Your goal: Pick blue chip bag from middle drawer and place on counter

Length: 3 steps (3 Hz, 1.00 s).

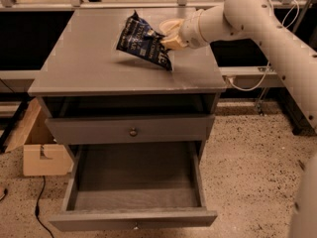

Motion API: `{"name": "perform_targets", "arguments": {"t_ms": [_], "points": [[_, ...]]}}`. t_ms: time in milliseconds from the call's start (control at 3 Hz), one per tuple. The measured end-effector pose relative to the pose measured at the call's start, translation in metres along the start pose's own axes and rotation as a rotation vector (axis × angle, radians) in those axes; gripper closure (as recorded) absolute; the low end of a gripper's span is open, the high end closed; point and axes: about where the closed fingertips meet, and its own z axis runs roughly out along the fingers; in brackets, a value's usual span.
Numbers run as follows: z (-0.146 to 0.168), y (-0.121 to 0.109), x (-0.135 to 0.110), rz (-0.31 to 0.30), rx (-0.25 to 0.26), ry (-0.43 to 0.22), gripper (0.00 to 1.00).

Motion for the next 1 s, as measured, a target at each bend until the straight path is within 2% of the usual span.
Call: {"name": "perform_targets", "arguments": {"t_ms": [333, 667, 1000], "points": [[0.02, -0.007, 0.013, 0.063, -0.049, 0.036, 0.36], [0.021, -0.009, 0.02, 0.099, -0.084, 0.055, 0.05], [0.004, -0.007, 0.025, 0.106, -0.079, 0.063, 0.0]]}}
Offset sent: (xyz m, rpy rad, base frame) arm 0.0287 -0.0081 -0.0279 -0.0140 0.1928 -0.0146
